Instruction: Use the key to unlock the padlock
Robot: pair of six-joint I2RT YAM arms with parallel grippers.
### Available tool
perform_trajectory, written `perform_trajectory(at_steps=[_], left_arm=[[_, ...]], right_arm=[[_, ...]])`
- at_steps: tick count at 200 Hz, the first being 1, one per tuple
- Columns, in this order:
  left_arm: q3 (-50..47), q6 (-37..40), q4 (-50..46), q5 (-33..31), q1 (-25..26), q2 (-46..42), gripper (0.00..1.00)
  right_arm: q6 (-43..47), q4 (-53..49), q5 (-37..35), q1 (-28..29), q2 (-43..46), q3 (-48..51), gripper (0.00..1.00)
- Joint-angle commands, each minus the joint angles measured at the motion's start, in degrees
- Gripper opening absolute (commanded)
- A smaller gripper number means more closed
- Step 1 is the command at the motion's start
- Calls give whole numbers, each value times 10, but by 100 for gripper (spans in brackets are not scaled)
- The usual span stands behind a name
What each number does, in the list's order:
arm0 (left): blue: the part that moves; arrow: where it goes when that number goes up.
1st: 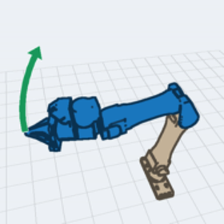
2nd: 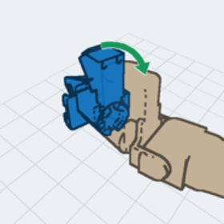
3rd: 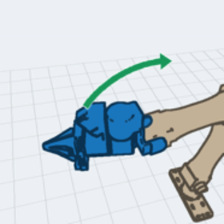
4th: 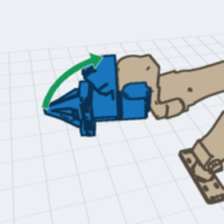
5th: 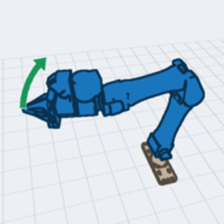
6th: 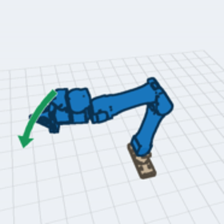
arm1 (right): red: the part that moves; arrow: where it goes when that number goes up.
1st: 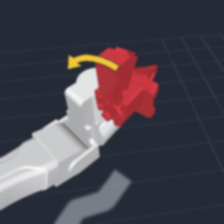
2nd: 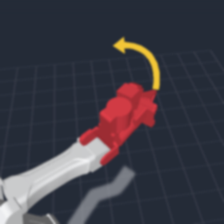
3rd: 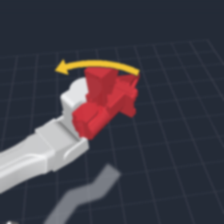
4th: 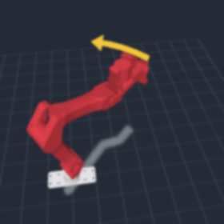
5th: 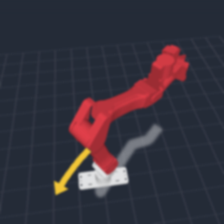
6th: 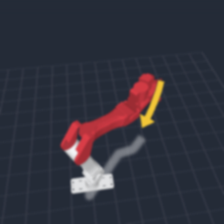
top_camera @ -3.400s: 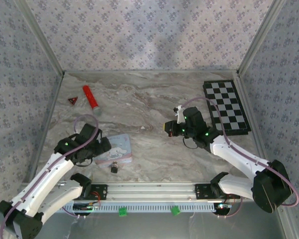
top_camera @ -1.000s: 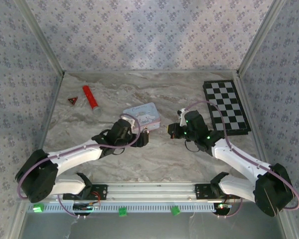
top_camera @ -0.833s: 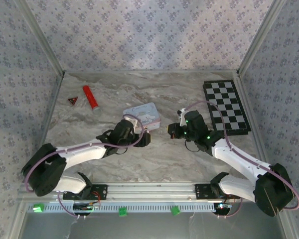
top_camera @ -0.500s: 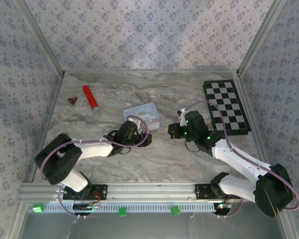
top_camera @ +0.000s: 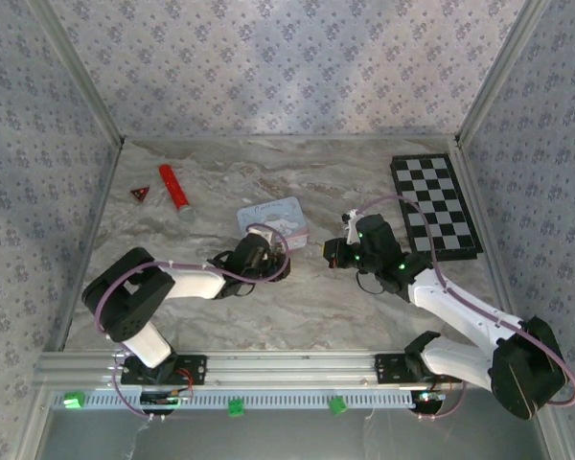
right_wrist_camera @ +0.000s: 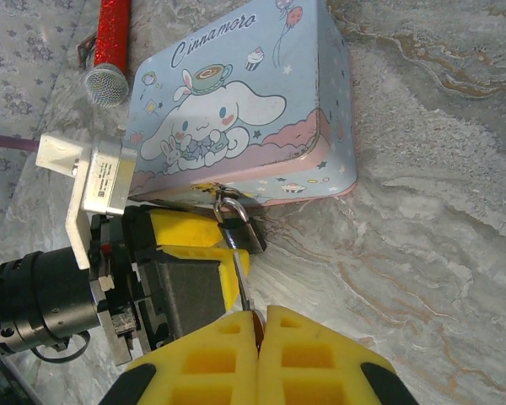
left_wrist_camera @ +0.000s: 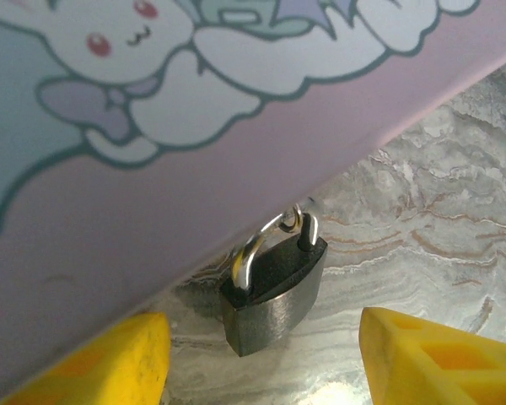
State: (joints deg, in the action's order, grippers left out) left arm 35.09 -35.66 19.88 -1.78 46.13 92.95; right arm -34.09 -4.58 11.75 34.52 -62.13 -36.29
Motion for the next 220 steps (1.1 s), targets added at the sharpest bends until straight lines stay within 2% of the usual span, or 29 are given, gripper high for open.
perform_trajectory(at_steps=[1,21,47,220], left_arm=[[23,-6,43,-14,-8,21,61],[17,-21,73,13,-22,27,59],[15,-19,93,18,-24,34,57],[38,-48,134,13,-33,86,41]], right_arm=[[-9,5,-1,2,10,7,0],[-10,7,0,2,10,8,0],[-10,7,1,2,11,8,0],[-15,16,5,5,14,17,0]])
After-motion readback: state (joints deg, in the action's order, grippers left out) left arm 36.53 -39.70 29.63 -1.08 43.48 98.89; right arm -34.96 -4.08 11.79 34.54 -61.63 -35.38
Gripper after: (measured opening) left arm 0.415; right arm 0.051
